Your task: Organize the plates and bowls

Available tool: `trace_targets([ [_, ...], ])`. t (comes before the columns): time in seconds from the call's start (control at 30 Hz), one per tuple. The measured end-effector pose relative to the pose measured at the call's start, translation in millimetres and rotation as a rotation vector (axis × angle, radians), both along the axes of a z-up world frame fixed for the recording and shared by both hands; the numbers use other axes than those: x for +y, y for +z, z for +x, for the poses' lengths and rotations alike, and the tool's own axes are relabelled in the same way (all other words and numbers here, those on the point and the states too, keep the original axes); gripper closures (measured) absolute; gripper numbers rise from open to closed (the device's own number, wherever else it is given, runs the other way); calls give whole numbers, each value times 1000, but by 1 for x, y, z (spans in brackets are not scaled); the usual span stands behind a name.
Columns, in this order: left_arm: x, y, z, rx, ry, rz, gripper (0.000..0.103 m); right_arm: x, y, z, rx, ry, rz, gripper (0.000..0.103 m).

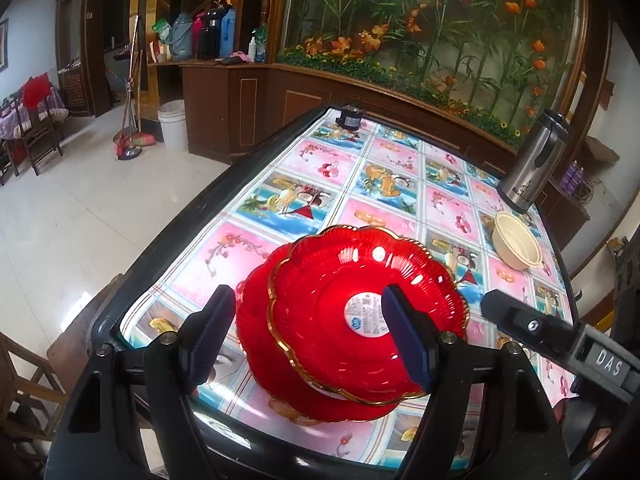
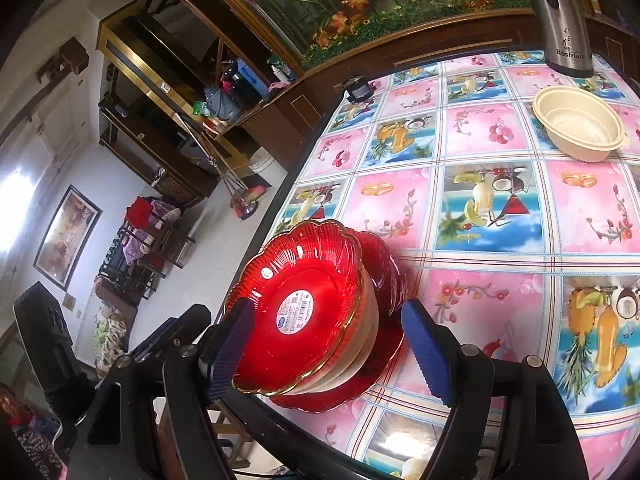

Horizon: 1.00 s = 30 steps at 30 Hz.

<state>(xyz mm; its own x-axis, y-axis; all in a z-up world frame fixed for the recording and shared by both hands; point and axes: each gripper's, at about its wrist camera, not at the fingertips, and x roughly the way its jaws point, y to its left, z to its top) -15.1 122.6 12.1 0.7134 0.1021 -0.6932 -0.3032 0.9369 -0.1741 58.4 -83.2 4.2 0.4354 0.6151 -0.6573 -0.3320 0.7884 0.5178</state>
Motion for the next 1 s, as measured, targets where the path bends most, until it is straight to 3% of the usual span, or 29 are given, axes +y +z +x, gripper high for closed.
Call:
trace_targets([
  [0.57, -41, 13, 8, -19, -109, 31, 28, -26, 7, -6, -23, 0, 19, 25],
  [1.0, -121, 3, 48, 42, -303, -26, 28, -122, -7, 2, 24, -200, 12, 25],
])
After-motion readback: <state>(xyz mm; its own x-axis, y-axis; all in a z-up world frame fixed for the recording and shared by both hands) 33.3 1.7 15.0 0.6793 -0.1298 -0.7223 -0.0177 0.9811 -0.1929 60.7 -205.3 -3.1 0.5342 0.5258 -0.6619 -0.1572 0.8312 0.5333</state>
